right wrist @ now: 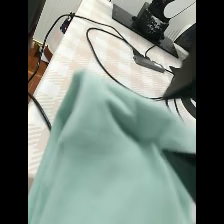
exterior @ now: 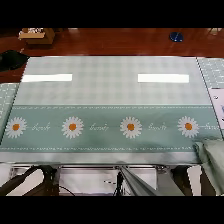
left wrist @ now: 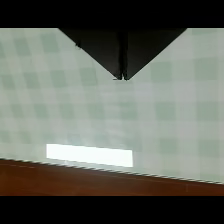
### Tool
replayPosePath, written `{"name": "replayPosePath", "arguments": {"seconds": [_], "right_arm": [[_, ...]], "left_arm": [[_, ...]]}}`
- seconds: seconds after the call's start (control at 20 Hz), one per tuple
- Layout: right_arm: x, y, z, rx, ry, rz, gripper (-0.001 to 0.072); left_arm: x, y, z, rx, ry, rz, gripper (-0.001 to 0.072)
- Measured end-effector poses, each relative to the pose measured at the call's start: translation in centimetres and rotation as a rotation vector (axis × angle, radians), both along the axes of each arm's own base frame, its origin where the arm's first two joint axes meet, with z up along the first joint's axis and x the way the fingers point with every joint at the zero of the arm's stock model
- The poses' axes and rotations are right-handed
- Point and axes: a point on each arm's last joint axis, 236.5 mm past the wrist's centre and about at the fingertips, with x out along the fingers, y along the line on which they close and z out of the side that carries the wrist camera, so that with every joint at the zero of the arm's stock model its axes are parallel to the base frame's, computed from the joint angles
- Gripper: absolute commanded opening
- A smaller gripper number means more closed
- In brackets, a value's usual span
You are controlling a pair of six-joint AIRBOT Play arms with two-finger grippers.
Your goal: Fold the shirts.
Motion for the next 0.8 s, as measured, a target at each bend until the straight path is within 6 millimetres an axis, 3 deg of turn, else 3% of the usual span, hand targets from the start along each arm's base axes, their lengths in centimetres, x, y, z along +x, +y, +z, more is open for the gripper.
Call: {"name": "replayPosePath", "arguments": {"seconds": [0.2, 0.25, 0.3, 0.4, 0.45, 0.55, 0.65, 0.7, 0.8], "right_arm": [[1.4, -1.8, 0.2, -0.055, -0.071, 0.041, 0.0436], [2.8, -2.9, 0.6, -0.096, -0.133, 0.066, 0.0432], [5.0, -4.5, 1.3, -0.154, -0.221, 0.109, 0.0378], [12.7, -8.3, 4.3, -0.301, -0.480, 0.264, 0.0347], [17.4, -9.6, 6.5, -0.359, -0.617, 0.358, 0.0347], [27.5, -9.3, 10.8, -0.379, -0.865, 0.565, 0.0360], [36.2, -5.6, 13.3, -0.287, -1.024, 0.762, 0.0551], [39.6, -3.0, 13.6, -0.216, -1.071, 0.847, 0.0607], [45.1, 3.1, 12.8, -0.050, -1.117, 1.002, 0.0606]], "left_arm": [[0.0, -0.1, 0.0, -0.003, 0.001, -0.001, 0.0022], [0.0, -0.3, 0.1, -0.007, 0.000, -0.006, 0.0022], [0.1, -0.7, 0.2, -0.013, -0.003, -0.011, 0.0023], [0.1, -2.3, 0.3, -0.035, -0.006, -0.044, 0.0066], [0.2, -3.5, 0.3, -0.045, -0.006, -0.068, 0.0148], [0.1, -7.0, -0.2, -0.062, 0.011, -0.149, 0.0453], [-0.5, -11.2, -1.4, -0.049, 0.043, -0.252, 0.0479], [-1.0, -12.9, -2.4, -0.016, 0.067, -0.298, 0.0517], [-2.1, -15.1, -5.1, 0.074, 0.151, -0.348, 0.0634]]}}
